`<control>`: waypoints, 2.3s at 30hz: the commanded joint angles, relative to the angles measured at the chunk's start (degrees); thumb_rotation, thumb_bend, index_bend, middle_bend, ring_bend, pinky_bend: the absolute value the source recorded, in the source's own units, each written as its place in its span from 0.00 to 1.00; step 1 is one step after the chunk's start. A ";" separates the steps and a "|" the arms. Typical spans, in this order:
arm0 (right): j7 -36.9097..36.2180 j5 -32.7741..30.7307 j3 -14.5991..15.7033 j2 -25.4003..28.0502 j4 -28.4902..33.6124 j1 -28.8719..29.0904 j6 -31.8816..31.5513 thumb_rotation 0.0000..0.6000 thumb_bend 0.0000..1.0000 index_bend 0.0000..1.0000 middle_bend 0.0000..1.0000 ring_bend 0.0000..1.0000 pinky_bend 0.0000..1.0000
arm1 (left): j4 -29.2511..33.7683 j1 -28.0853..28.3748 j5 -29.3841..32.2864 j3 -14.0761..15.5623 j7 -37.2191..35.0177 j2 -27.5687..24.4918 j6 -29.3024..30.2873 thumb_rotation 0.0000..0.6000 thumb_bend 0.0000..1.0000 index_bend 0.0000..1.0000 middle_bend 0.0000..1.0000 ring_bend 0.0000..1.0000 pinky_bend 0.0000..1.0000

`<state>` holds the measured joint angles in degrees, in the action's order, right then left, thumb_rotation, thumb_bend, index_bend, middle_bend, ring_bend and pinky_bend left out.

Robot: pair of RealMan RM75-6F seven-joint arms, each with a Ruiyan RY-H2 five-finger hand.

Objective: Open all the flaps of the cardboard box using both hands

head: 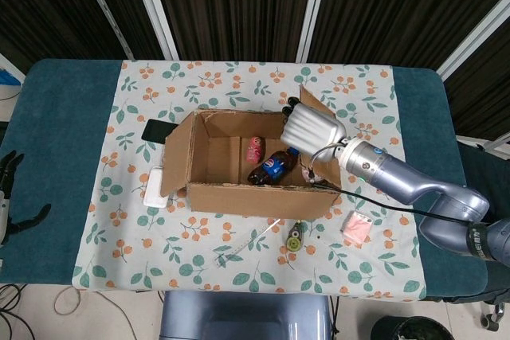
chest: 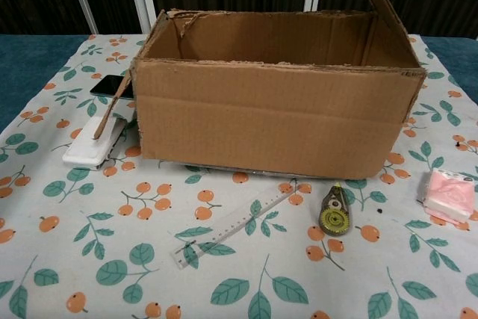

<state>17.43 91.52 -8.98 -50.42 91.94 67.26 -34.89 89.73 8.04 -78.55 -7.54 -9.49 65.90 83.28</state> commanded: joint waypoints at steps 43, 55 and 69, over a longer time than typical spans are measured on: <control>12.73 -10.29 0.61 9.52 7.24 -10.92 -3.16 1.00 0.71 0.46 0.28 0.18 0.25 | 1.18 -0.27 -0.27 0.13 -0.27 -0.80 -0.89 1.00 0.20 0.00 0.00 0.00 0.06; 15.28 -11.74 0.30 11.34 8.14 -12.98 -4.51 1.00 0.60 0.35 0.19 0.14 0.25 | 1.29 -0.31 -0.31 0.14 -0.31 -0.88 -0.97 1.00 0.20 0.00 0.00 0.00 0.06; 16.92 -13.32 0.39 15.38 8.00 -16.09 -5.69 1.00 0.55 0.29 0.15 0.13 0.24 | 1.38 -0.26 -0.87 0.41 -0.41 -1.11 -1.14 1.00 0.20 0.00 0.00 0.00 0.06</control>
<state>34.35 78.34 -8.64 -35.20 99.99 51.37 -40.46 91.11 7.78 -79.42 -7.13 -9.89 64.79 82.14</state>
